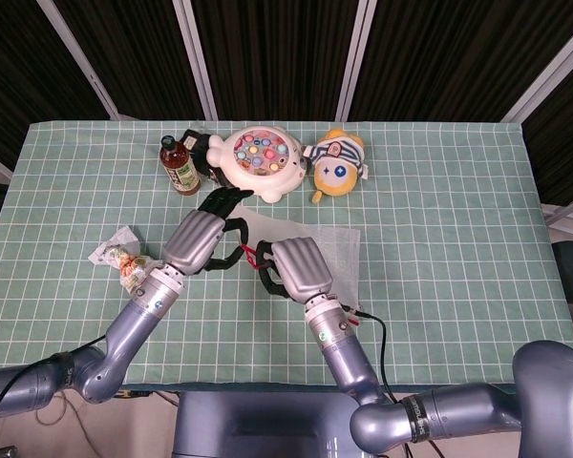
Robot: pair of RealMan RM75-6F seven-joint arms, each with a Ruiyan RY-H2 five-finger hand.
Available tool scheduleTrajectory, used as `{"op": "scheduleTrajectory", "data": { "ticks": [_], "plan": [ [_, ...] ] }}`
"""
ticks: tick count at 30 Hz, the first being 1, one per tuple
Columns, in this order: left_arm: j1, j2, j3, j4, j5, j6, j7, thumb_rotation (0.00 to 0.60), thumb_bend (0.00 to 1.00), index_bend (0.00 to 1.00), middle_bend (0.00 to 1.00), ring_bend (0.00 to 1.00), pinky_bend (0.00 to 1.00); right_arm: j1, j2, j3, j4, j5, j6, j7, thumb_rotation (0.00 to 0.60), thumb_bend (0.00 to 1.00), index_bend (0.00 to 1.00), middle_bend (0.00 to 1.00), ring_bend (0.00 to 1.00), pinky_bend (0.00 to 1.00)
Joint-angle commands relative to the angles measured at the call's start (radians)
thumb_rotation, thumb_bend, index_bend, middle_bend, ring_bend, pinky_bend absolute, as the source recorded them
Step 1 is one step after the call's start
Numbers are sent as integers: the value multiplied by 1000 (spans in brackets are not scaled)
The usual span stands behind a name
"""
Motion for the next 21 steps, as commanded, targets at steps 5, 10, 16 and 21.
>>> {"op": "scheduleTrajectory", "data": {
  "ticks": [5, 10, 16, 21],
  "plan": [
    [-1, 2, -25, -10, -12, 20, 4, 600, 421, 602, 83, 0, 0, -18, 9, -12, 11, 5, 0, 14, 600, 607, 629, 1000, 1000, 977],
    [0, 6, -35, -21, -18, 35, 14, 600, 421, 605, 83, 0, 0, -32, 20, -23, 14, 12, -5, 22, 600, 606, 629, 1000, 1000, 977],
    [0, 6, -47, -33, -23, 51, 22, 600, 421, 607, 84, 0, 0, -45, 23, -29, 11, 10, -5, 34, 600, 606, 629, 1000, 1000, 976],
    [-2, 6, -63, -41, -29, 63, 20, 600, 421, 607, 84, 0, 0, -51, 26, -32, 16, 13, -3, 32, 600, 607, 629, 1000, 1000, 977]
  ]
}}
